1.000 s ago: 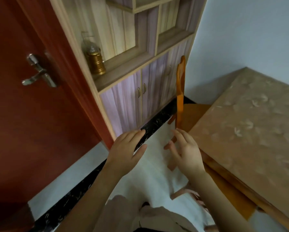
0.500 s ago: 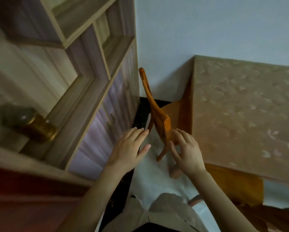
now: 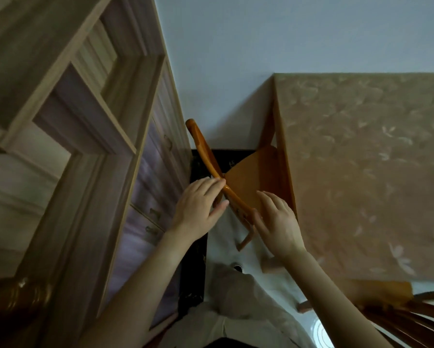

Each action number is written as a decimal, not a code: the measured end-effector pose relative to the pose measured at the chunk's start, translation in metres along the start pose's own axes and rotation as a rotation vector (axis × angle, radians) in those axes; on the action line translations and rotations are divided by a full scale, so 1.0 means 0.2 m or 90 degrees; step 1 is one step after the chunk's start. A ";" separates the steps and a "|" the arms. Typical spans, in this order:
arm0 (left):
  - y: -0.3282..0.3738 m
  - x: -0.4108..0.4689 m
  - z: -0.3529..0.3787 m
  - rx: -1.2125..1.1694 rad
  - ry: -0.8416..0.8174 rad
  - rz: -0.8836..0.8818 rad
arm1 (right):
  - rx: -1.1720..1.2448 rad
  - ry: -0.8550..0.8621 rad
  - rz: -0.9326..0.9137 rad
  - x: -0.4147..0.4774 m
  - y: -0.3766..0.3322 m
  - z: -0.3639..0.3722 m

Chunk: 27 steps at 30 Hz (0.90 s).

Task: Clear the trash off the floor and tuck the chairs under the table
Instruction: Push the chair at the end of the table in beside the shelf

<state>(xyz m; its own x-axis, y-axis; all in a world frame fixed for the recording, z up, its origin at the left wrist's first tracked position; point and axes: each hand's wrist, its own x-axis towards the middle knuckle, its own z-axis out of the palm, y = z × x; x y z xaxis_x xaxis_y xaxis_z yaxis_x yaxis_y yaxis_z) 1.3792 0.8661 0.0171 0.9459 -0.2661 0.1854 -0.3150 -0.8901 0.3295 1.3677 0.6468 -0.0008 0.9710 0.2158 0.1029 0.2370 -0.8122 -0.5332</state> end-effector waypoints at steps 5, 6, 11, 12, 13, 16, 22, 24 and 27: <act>-0.20 0.23 0.09 -0.051 -0.016 -0.095 | 0.051 -0.036 0.003 0.24 -0.03 0.11; -0.23 0.26 0.10 -0.055 -0.026 -0.114 | 0.056 -0.050 0.006 0.28 -0.03 0.14; -0.36 0.39 0.14 -0.138 -0.089 -0.238 | 0.075 -0.103 0.025 0.34 0.00 0.28; -0.39 0.41 0.15 -0.159 -0.103 -0.242 | 0.073 -0.114 0.027 0.34 0.01 0.30; -0.42 0.43 0.15 -0.175 -0.119 -0.238 | 0.076 -0.123 0.033 0.34 0.02 0.33; -0.49 0.47 0.18 -0.197 -0.154 -0.219 | 0.091 -0.134 0.050 0.34 0.03 0.38; -0.57 0.52 0.26 -0.429 -0.138 -0.351 | 0.111 -0.127 0.082 0.34 0.02 0.40; -0.59 0.52 0.29 -0.511 -0.129 -0.388 | 0.131 -0.129 0.106 0.35 0.02 0.40; -0.60 0.52 0.31 -0.589 -0.117 -0.397 | 0.161 -0.120 0.129 0.36 0.02 0.41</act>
<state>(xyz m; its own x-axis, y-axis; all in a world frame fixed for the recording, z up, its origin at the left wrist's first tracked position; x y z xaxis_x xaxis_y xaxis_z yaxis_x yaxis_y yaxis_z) 1.5208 0.9228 -0.0605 0.9310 0.0102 -0.3649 0.3518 -0.2913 0.8896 1.4361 0.7041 -0.0649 0.9689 0.1794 -0.1702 0.0020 -0.6939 -0.7201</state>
